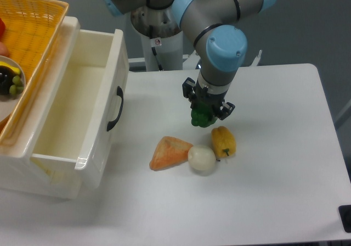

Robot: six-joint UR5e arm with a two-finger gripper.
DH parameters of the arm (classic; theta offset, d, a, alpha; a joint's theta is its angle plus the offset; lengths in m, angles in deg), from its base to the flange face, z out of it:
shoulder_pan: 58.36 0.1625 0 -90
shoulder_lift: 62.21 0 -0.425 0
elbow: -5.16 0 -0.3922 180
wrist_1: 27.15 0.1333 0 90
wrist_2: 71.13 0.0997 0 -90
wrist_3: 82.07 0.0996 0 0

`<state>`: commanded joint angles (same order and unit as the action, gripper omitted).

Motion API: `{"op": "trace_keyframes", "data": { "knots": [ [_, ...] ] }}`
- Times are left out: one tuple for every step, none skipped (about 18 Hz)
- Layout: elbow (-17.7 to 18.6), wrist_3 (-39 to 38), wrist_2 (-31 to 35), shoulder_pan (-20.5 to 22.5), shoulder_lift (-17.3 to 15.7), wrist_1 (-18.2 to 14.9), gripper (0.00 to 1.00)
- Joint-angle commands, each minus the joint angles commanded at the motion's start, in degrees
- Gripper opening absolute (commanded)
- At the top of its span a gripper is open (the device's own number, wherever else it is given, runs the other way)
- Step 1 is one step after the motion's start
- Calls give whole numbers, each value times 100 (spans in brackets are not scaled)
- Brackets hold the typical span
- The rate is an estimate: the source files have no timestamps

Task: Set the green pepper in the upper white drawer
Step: 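Hold the green pepper closed in the gripper above the table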

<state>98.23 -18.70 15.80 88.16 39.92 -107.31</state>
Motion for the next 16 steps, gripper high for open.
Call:
{"op": "trace_keyframes", "data": {
  "knots": [
    [0,0,-9,9,9,0,29],
    [0,0,-9,17,9,0,29],
    [-9,-9,-9,18,0,-9,29],
    [-44,-61,-18,9,0,0,29],
    [-70,-96,-26,9,0,-9,29],
    [-70,-192,-35,9,0,-9,29],
    [-79,-272,-70,9,0,-9,29],
    [-97,-281,-131,17,0,-9,29],
    [-105,-307,-158,18,0,-17,29],
    [-105,-369,-158,18,0,-26,29],
    [-105,-413,-158,9,-9,-70,29],
    [-140,-430,-158,17,-26,-140,29],
    [-175,-448,-158,18,-44,-236,29],
    [-219,-553,-167,0,-53,-324,29],
    [-298,-823,-158,-17,-53,-421,29],
    [-351,-1018,-158,-26,-53,-517,29]
  ]
}}
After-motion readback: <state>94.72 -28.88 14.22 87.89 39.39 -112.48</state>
